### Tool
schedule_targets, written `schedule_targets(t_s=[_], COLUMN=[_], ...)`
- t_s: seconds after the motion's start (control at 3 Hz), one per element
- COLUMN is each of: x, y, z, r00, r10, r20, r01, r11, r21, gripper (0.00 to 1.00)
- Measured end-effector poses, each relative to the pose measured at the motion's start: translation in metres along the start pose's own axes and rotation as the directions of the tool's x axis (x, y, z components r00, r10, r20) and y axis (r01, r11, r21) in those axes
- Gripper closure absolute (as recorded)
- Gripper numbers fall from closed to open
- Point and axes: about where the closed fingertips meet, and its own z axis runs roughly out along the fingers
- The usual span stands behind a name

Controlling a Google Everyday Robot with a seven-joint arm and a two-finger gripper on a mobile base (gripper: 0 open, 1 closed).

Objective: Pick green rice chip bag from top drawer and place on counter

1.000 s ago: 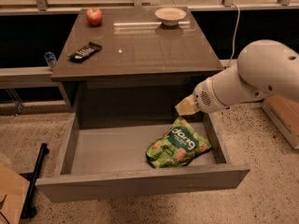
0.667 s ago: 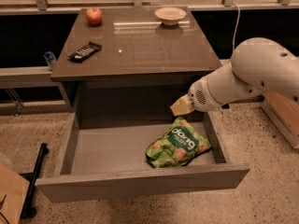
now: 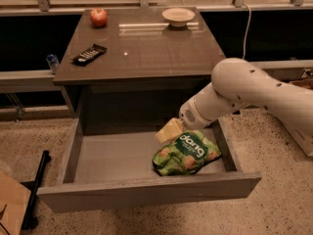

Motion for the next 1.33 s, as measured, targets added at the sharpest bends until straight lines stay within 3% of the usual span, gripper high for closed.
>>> schedule_targets(t_s=[0.33,1.0,1.33], x=[0.016,0.06,0.069], y=[0.0,-0.022,-0.029], z=[0.027,0.074,0.085], r00=[0.998,0.984,0.978], r10=[0.021,0.097,0.122], r20=[-0.056,-0.146,-0.167], r01=[-0.021,-0.091,-0.111], r11=[0.9997,0.9947,0.9912], r21=[-0.014,0.049,0.072], gripper=[0.0,0.0,0.0])
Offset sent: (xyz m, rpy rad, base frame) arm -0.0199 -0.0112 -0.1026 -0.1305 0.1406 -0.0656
